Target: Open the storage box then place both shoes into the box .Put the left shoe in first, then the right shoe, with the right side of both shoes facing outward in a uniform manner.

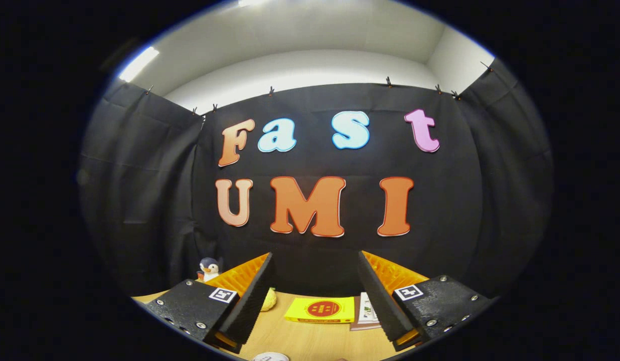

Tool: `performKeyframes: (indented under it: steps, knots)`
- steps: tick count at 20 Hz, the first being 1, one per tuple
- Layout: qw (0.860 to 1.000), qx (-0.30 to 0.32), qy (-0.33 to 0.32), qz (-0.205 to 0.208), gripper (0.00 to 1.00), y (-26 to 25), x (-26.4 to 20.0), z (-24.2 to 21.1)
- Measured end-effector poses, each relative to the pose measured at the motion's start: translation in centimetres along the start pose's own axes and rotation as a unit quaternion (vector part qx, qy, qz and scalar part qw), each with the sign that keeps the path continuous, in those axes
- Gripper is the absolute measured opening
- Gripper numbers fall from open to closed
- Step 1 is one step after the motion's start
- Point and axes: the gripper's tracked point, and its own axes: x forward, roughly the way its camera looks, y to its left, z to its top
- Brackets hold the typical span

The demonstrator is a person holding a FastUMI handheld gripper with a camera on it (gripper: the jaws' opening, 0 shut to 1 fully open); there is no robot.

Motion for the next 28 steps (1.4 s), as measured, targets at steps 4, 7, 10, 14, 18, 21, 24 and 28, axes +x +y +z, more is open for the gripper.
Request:
performKeyframes:
  steps: [4, 7, 10, 14, 18, 21, 24, 28]
  knots:
    - [0.995, 0.060, 0.064, 0.048, 0.98, 2.9, -0.3, -4.1]
    - [0.985, 0.097, 0.121, 0.070, 0.98, 5.1, -0.4, -8.4]
    - [0.967, 0.126, 0.201, 0.096, 0.98, 8.0, -1.1, -13.7]
    - [0.938, 0.165, 0.273, 0.132, 0.98, 11.7, -2.3, -18.5]
    - [0.898, 0.191, 0.352, 0.182, 0.97, 15.8, -3.9, -22.9]
    - [0.858, 0.218, 0.412, 0.216, 0.98, 18.6, -5.5, -25.6]
    - [0.817, 0.240, 0.460, 0.251, 0.97, 20.9, -7.0, -27.7]
    - [0.779, 0.255, 0.499, 0.281, 0.97, 23.0, -8.1, -30.2]
